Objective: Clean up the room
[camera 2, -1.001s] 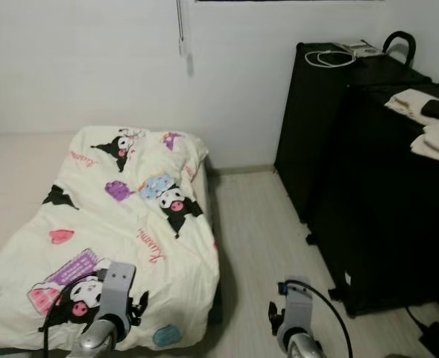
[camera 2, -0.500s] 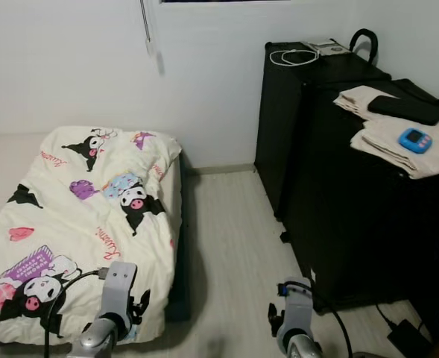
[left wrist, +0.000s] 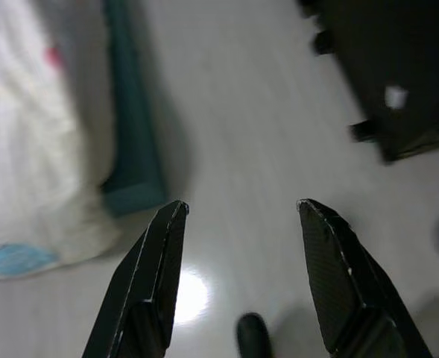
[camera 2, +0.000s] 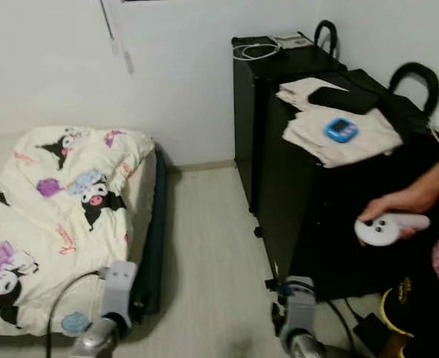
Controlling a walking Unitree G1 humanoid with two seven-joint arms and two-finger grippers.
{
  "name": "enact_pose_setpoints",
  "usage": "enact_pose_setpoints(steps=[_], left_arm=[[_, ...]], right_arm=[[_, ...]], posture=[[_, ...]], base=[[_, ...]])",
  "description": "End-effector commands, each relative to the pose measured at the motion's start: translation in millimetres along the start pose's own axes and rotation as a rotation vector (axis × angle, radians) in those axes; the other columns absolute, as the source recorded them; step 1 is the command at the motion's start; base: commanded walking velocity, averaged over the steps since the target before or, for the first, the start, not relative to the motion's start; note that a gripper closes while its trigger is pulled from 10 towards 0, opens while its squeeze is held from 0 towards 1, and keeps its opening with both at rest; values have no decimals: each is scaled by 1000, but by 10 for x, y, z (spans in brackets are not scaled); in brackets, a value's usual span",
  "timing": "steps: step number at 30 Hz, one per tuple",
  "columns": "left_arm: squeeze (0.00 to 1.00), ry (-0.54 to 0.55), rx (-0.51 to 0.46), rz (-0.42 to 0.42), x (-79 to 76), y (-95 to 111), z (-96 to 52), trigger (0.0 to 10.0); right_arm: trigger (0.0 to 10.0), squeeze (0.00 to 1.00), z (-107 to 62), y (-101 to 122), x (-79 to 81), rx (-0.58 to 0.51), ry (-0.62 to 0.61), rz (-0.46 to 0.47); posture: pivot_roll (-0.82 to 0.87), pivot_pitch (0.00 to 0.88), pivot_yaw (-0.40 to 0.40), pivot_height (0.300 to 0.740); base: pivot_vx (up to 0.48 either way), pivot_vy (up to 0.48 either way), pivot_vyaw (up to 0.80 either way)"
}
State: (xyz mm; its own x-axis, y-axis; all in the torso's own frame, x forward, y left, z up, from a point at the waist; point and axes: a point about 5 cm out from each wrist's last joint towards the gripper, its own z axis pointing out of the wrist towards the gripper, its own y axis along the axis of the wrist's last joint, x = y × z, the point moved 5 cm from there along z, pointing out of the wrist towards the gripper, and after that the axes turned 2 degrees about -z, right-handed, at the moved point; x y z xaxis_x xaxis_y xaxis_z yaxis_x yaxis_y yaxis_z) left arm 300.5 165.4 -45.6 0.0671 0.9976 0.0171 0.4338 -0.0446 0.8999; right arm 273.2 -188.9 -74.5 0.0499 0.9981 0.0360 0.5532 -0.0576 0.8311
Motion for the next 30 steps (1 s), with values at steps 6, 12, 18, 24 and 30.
enact_pose_setpoints(steps=[6, 12, 18, 24, 30], left_arm=[[0, 27, 37, 13, 75, -58, -7, 10000], [0, 30, 31, 19, 74, -56, -11, 10000], [0, 41, 16, 21, 96, -39, -18, 10000], [0, 41, 5, 3, 115, -19, -20, 10000], [0, 17, -26, -11, 93, 33, -21, 10000]], right_arm=[[10000, 0, -21, -70, 24, 19, 8, -9], [10000, 0, -25, -80, 10, 23, 5, -12], [10000, 0, -24, -77, 3, 24, 5, -13], [10000, 0, -22, -74, 3, 24, 7, -16], [10000, 0, -19, -67, 1, 23, 6, -16]], posture=[[49, 72, 1, 734], [49, 72, -1, 734], [50, 72, -4, 734], [50, 70, -4, 734], [49, 72, -3, 734]], base=[[41, 69, 0], [0, 0, 0], [0, 0, 0], [0, 0, 0], [159, 162, 0]])
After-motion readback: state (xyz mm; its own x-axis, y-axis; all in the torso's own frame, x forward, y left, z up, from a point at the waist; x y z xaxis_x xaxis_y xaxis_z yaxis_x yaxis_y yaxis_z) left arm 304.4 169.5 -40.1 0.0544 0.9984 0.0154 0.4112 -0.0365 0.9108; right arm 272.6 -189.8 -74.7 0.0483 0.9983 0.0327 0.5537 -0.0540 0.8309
